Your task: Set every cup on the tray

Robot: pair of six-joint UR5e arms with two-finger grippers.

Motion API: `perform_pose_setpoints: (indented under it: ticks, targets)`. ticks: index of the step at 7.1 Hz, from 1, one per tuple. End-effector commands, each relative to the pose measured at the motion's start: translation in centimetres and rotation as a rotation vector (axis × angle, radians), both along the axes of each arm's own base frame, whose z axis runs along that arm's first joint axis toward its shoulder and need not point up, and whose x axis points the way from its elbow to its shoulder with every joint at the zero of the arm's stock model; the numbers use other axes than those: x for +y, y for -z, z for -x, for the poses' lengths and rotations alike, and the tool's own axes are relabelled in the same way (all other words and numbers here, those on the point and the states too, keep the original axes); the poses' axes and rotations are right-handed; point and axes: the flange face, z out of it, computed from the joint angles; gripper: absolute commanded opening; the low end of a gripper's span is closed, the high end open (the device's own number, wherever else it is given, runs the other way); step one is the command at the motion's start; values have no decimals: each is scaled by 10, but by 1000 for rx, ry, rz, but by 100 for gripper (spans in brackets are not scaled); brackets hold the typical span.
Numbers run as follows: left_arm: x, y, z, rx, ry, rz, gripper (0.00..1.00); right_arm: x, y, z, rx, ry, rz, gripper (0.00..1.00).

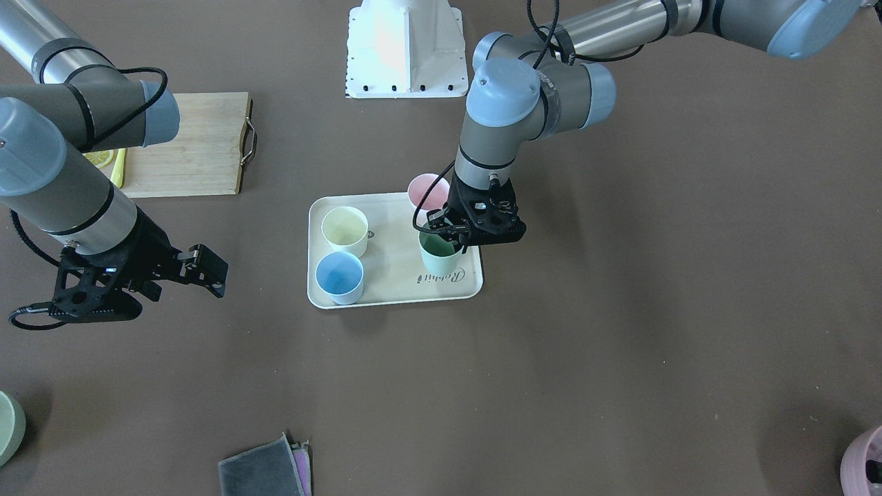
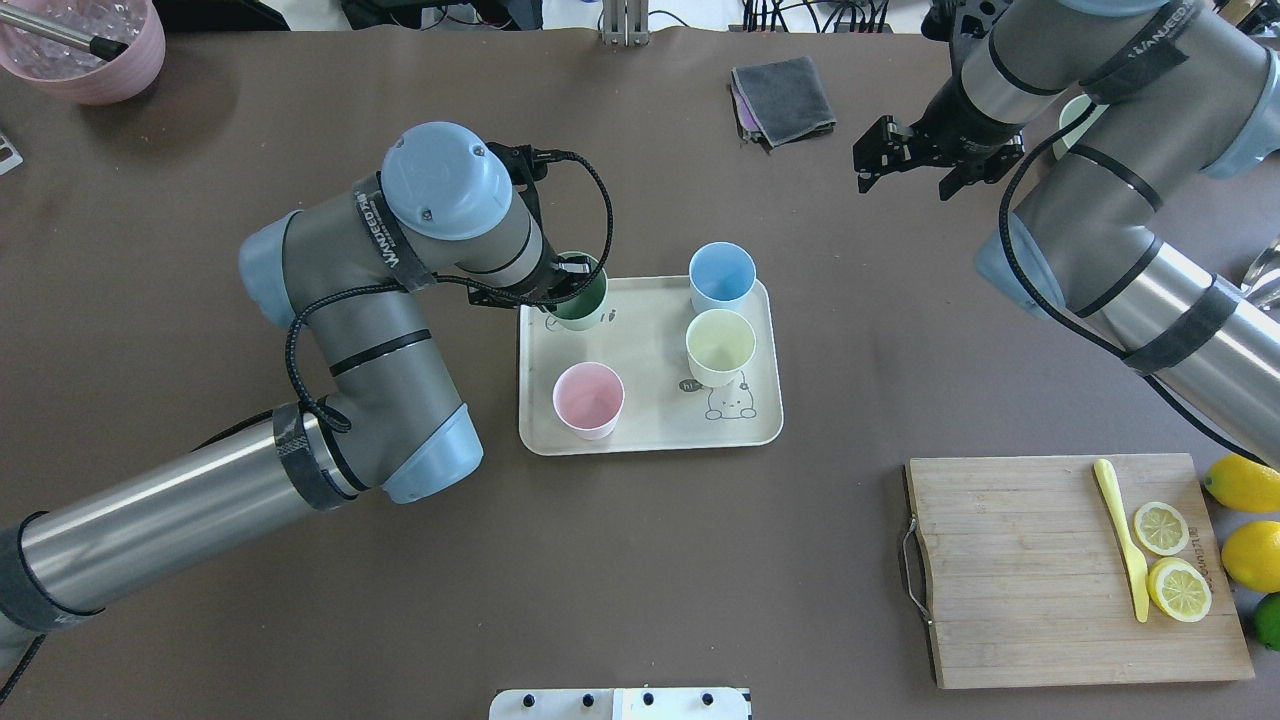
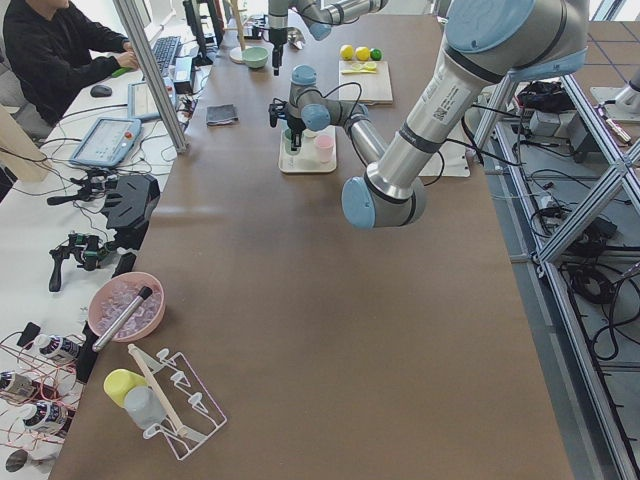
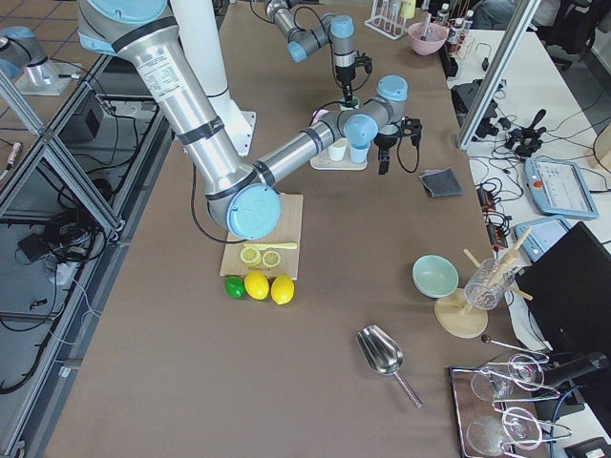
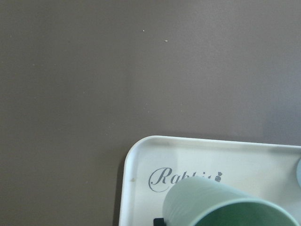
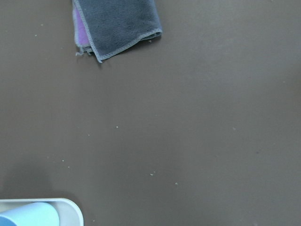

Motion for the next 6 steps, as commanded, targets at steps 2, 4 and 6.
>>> perform_pose_setpoints:
  ticks: [2,4,6]
  targets:
    - [2,-19,-22,-38,17,-30,76,-3,-13,-35,18,-52,-7,100]
    - [5,-2,0,-11,1,-84,98,-8,-24,-55,25,-78,4,100]
    - [-8,-9,90,0,20,-160,98,-8,-48,-80,56,-52,-33,100]
